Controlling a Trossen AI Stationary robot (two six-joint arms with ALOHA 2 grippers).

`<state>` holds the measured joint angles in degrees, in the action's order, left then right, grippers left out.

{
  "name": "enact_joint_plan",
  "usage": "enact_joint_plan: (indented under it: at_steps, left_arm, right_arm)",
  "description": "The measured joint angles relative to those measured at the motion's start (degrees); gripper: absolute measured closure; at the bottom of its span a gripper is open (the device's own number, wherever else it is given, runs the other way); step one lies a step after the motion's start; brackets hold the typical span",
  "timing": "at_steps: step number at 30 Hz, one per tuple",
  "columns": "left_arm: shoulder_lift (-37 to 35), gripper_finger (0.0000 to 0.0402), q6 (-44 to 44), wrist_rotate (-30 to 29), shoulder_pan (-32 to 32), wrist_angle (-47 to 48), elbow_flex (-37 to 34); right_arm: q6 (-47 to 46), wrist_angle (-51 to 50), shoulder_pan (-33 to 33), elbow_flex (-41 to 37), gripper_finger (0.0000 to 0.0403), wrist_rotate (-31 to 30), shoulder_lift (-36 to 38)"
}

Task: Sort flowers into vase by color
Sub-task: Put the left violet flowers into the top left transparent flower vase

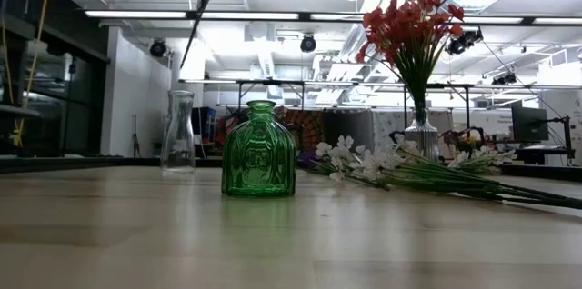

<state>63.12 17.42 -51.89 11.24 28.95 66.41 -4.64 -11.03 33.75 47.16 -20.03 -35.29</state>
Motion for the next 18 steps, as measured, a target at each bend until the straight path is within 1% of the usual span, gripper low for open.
enact_joint_plan:
  at_steps: [4, 6, 8, 9, 12, 18]
  left_arm:
    - [-4.5, 0.0401, 6.9, -6.7, -3.6, -2.2, -7.7]
    - [-5.9, 0.0401, 7.4, -8.4, -4.8, -6.8, -10.9]
    - [-6.4, 0.0401, 6.7, -8.8, -5.2, -11.2, -13.2]
    - [-6.6, 0.0401, 6.3, -8.8, -5.3, -12.9, -14.1]
    - [-6.6, 0.0401, 6.1, -9.3, -5.2, -13.7, -15.7]
    - [-6.5, 0.0401, 6.4, -13.0, -5.4, -14.0, -17.5]
  right_arm:
    - [0.1, -0.1, 0.0, 0.0, 0.0167, 0.0, 0.0]
    - [0.1, -0.1, 0.0, 0.0, 0.0167, -0.6, 0.0]
    - [-0.2, -0.1, 0.0, 0.0, 0.0167, -1.2, 0.0]
    - [-0.5, -0.1, 0.0, 0.0, 0.0167, -1.4, 0.0]
    - [-0.5, -0.1, 0.0, 0.0, 0.0167, -1.5, 0.0]
    - [-0.9, -0.7, 0.0, 0.0, 0.0167, -1.5, 0.0]
